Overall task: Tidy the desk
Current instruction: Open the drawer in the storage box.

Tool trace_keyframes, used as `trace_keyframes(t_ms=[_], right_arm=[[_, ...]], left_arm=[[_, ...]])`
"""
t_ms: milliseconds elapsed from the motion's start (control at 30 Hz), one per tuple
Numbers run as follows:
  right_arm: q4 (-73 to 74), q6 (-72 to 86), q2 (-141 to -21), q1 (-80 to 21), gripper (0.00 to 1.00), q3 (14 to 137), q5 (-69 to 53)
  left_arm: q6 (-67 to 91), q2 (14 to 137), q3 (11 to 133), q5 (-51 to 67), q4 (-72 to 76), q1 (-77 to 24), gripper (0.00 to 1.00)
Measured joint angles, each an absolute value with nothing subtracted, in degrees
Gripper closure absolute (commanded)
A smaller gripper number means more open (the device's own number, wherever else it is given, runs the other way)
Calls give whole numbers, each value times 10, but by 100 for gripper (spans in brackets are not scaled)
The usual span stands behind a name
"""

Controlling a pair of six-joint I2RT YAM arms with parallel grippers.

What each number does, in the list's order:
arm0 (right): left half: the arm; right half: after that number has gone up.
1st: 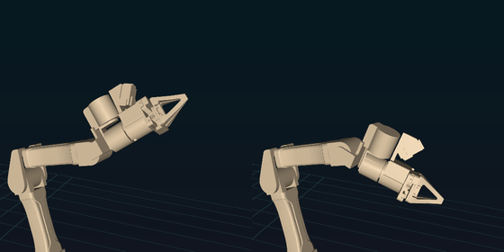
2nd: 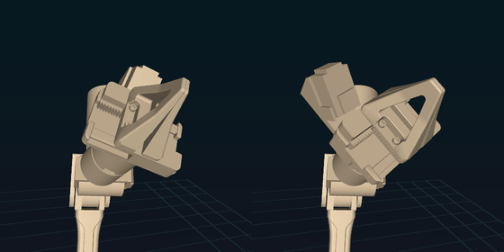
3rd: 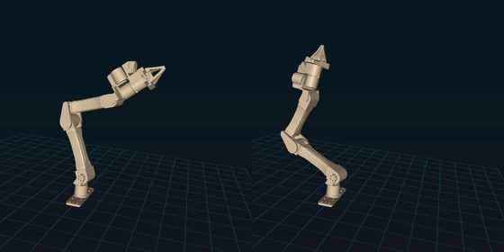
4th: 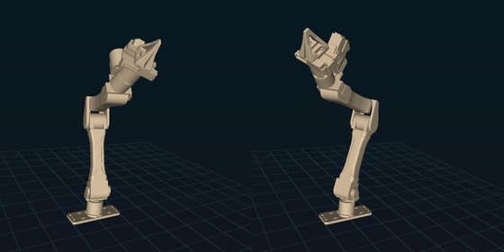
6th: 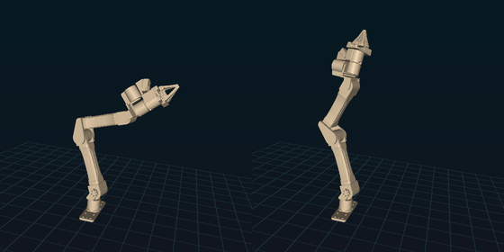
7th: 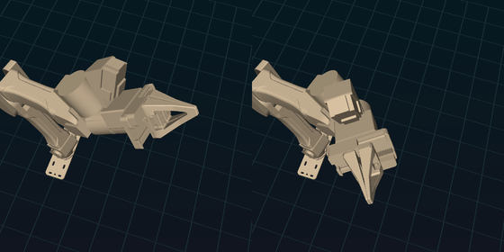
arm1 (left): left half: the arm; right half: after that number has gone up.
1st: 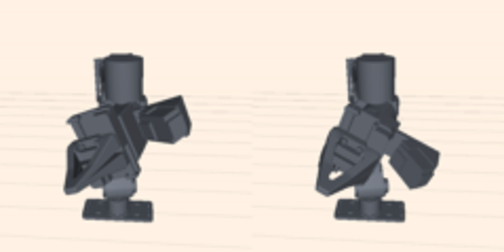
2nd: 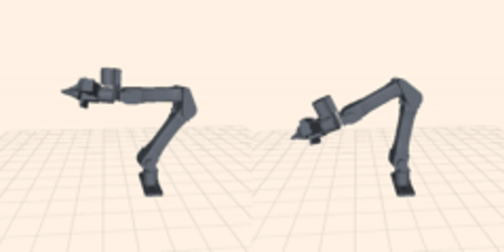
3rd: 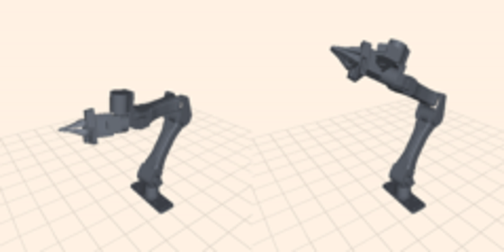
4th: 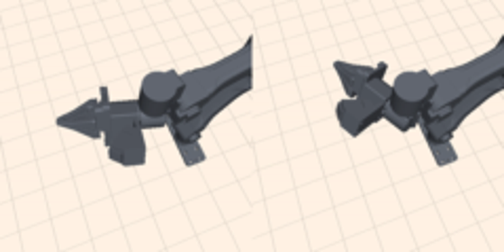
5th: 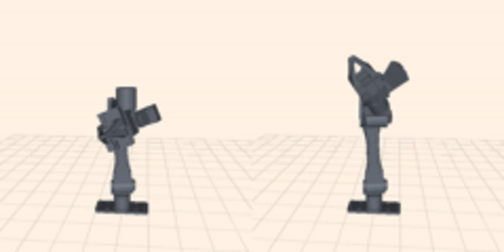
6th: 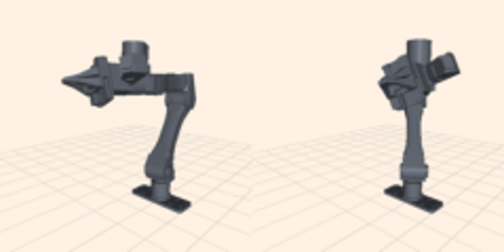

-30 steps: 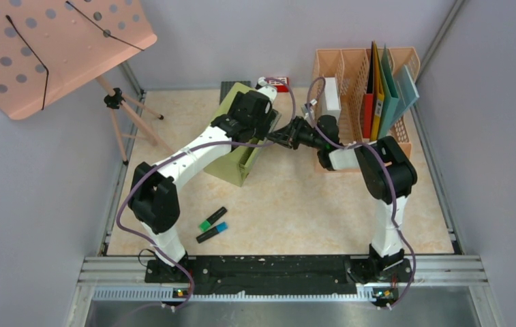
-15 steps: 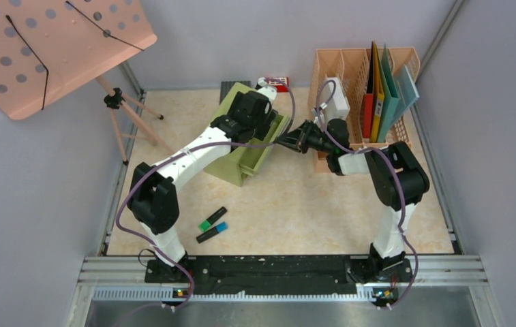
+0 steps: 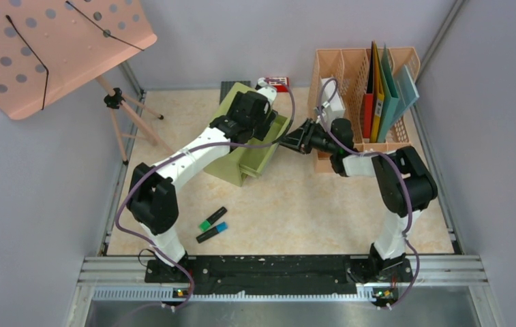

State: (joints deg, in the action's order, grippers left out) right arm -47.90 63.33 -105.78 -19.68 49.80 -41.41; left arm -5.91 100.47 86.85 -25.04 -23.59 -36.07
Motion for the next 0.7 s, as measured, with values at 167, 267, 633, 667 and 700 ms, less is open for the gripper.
trace_keyframes(t_ms=[167,267,633,667,700], right_arm=[[-465,585,-1040,-197,46,499,-437],[-438,548,-1031,-197,43,501,-447],[-226,319,-965,-197,30,530,-451],[-206,296,-954,-197,29,530,-449],[-187,275,-942,-197,28,530,-449]], left_arm=[[-61,1004,869,-243,-236,-358,7],[-62,1003,874,-234,-243,-356,4],[-86,973,884,-186,-308,-343,1],[-92,964,884,-181,-318,-342,1],[-97,953,884,-173,-328,-341,1]])
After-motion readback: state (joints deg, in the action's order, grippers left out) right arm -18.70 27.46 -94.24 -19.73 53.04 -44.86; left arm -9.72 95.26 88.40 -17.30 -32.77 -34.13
